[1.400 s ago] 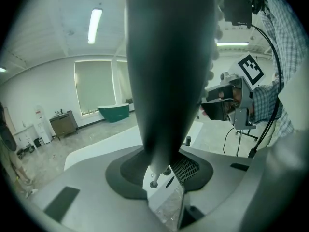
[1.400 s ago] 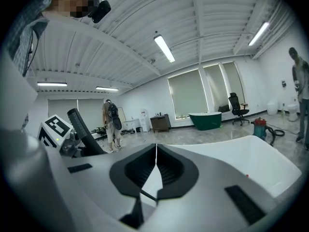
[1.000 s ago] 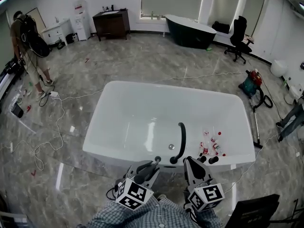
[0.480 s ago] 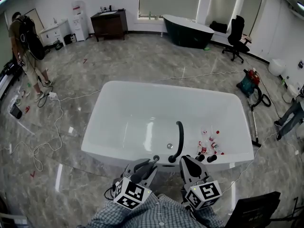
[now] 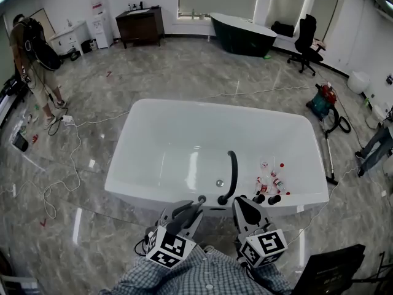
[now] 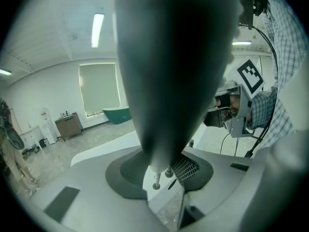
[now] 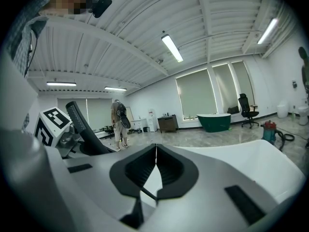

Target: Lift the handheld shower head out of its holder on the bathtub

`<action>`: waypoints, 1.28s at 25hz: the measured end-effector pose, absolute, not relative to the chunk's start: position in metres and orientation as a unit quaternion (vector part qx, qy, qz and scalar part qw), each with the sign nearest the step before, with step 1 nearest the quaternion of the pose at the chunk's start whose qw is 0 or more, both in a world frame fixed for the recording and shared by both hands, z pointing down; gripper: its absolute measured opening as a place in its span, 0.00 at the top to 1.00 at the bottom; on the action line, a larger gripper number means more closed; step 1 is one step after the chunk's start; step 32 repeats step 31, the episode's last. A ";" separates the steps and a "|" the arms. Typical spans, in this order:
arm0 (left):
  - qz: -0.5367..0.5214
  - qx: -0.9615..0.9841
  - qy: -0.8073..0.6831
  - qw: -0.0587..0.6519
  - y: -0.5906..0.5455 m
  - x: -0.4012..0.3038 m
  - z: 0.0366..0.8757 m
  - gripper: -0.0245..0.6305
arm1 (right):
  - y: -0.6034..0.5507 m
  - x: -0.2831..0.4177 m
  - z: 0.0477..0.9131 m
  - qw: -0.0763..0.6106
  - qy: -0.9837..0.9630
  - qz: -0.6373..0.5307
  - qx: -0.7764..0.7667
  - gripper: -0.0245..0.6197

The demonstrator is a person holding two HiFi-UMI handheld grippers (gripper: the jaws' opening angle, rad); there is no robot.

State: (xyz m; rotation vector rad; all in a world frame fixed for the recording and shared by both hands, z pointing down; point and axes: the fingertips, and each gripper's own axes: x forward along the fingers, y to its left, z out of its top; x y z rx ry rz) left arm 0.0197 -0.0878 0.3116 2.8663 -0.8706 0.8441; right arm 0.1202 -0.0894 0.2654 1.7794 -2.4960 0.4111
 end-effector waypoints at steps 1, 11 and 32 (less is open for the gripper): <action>0.271 0.921 -0.280 0.015 -0.087 0.020 0.311 0.77 | -0.089 0.121 0.265 0.025 -0.808 0.132 0.574 0.94; 0.273 0.920 -0.281 0.014 -0.089 0.022 0.310 0.77 | -0.091 0.123 0.265 0.023 -0.805 0.138 0.577 0.94; 0.283 0.918 -0.280 0.003 -0.091 0.015 0.312 0.77 | -0.095 0.112 0.267 0.028 -0.812 0.133 0.568 0.94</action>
